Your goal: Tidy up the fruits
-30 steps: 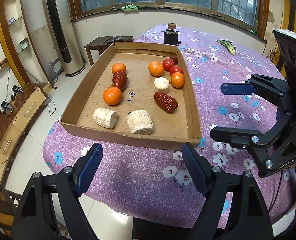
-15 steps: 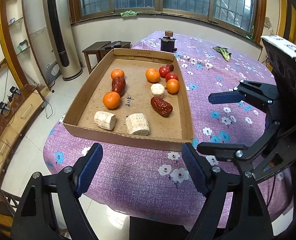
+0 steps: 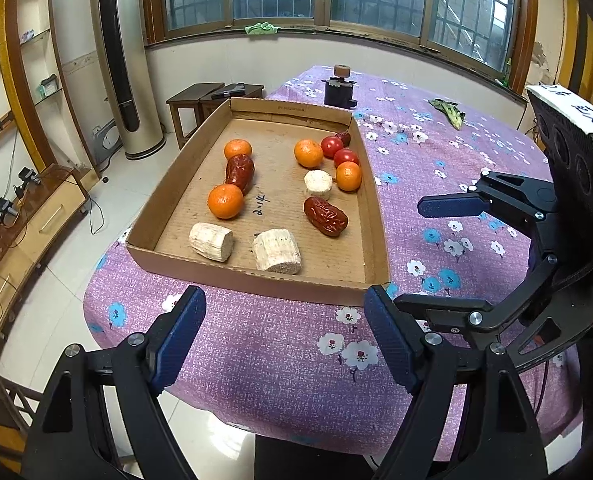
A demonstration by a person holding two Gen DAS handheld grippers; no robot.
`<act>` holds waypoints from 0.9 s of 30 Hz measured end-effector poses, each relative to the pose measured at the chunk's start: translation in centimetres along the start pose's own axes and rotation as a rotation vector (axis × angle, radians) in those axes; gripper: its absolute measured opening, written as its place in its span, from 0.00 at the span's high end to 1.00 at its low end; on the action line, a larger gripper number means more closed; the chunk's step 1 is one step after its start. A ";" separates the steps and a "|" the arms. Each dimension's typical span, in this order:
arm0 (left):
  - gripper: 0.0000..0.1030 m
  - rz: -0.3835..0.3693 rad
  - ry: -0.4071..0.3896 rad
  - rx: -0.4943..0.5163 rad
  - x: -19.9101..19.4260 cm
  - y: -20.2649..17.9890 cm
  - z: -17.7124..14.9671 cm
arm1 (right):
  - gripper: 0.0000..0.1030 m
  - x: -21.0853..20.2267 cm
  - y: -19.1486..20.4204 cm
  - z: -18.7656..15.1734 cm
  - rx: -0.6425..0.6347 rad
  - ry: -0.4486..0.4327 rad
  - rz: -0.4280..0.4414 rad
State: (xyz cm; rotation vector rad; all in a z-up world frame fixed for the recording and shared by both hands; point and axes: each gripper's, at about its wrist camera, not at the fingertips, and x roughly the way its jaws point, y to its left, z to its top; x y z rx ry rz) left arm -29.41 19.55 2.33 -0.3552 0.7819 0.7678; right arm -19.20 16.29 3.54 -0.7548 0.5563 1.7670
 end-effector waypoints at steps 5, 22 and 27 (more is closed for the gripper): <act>0.21 0.002 0.007 0.001 0.2 -0.1 0.0 | 0.15 0.1 0.1 0.0 -0.003 0.002 0.001; 0.21 0.010 0.011 0.001 0.3 0.0 -0.3 | 0.15 0.2 0.5 0.3 -0.013 0.000 0.004; 0.21 0.010 0.015 0.007 0.4 -0.4 -0.2 | 0.15 0.1 0.5 0.2 -0.002 -0.005 0.005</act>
